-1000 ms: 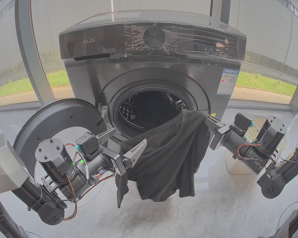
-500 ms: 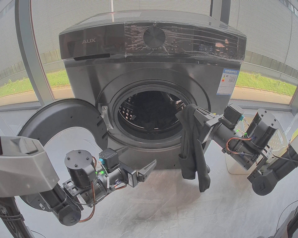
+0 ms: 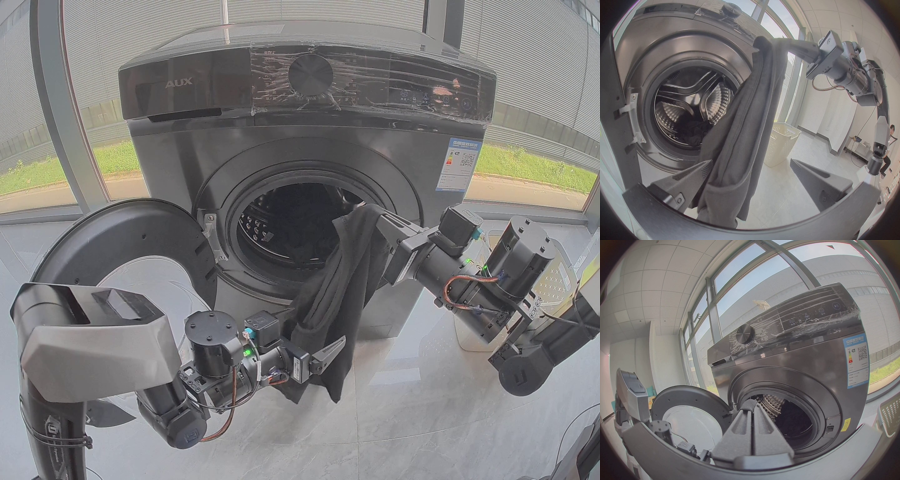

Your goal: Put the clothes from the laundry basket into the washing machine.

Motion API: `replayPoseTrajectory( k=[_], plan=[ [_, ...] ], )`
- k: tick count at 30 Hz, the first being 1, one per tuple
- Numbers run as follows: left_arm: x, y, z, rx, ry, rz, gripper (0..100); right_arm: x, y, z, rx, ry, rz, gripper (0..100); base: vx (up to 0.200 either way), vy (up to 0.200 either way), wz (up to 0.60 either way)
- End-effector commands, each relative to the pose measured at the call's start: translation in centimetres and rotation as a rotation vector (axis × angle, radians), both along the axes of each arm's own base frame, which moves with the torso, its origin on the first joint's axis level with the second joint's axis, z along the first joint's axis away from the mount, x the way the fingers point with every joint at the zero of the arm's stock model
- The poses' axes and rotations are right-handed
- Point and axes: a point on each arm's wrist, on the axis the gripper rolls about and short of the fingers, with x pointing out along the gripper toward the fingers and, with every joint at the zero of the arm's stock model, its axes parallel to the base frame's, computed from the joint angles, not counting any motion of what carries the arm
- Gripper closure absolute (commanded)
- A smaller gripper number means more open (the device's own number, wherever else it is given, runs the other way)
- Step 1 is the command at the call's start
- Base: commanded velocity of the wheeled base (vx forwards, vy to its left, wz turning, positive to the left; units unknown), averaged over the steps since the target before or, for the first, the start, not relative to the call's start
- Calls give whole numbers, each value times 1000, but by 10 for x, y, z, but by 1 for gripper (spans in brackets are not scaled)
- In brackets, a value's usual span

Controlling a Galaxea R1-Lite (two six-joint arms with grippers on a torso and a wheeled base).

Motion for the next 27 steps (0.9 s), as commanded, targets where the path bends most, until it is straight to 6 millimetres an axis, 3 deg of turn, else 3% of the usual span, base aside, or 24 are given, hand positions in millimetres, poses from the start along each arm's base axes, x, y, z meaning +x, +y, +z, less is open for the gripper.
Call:
replayPoseTrajectory(
  k=[1, 11, 27],
  plan=[
    [9, -9, -17, 10, 16, -7, 0, -1, 5, 1, 6, -5, 13, 100, 0, 0, 0],
    [29, -14, -34, 10, 7, 21, 0, -12, 21, 1, 22, 10, 58, 100, 0, 0, 0],
    [29, -21, -40, 13, 6, -8, 0, -17, 24, -1, 22, 18, 76, 100, 0, 0, 0]
  ],
)
